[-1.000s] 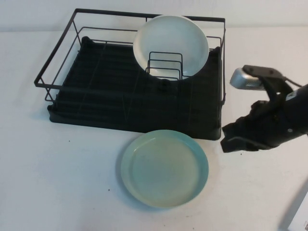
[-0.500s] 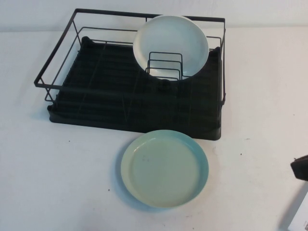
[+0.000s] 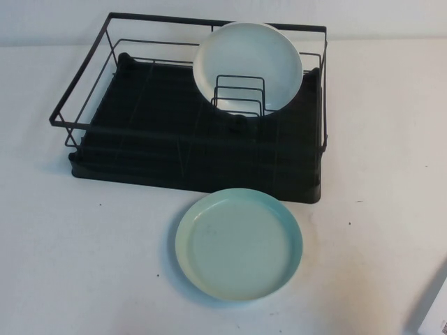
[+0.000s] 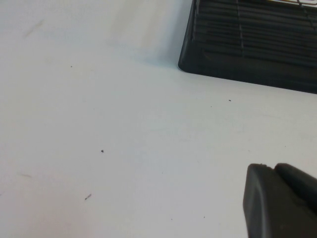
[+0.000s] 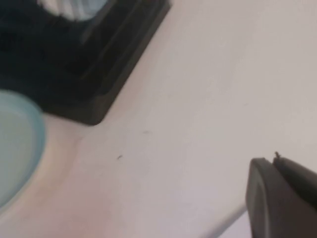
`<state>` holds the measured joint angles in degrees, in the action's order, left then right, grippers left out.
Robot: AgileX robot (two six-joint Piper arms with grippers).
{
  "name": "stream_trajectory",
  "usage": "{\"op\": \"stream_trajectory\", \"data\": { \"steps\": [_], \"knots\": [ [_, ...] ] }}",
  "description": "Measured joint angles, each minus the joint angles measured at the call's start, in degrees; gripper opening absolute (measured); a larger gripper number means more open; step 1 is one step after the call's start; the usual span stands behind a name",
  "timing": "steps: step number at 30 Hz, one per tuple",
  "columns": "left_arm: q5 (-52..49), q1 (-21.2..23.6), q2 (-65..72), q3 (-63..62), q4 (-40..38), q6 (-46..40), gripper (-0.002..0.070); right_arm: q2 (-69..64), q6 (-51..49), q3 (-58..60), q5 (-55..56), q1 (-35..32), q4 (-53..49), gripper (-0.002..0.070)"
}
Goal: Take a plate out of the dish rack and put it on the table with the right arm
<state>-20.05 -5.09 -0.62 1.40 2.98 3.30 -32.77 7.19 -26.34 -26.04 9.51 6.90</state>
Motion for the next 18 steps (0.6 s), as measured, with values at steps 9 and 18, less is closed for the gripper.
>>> {"op": "stream_trajectory", "data": {
  "steps": [9,18],
  "knots": [
    [0.00,0.00,0.00,0.00,0.00,0.00,-0.0006,21.80,-0.08,25.67,28.28,-9.27,-0.62,-0.0018],
    [0.00,0.00,0.00,0.00,0.00,0.00,-0.0006,33.17,-0.08,27.74,17.96,-9.53,0.83,-0.0018]
  ]
}}
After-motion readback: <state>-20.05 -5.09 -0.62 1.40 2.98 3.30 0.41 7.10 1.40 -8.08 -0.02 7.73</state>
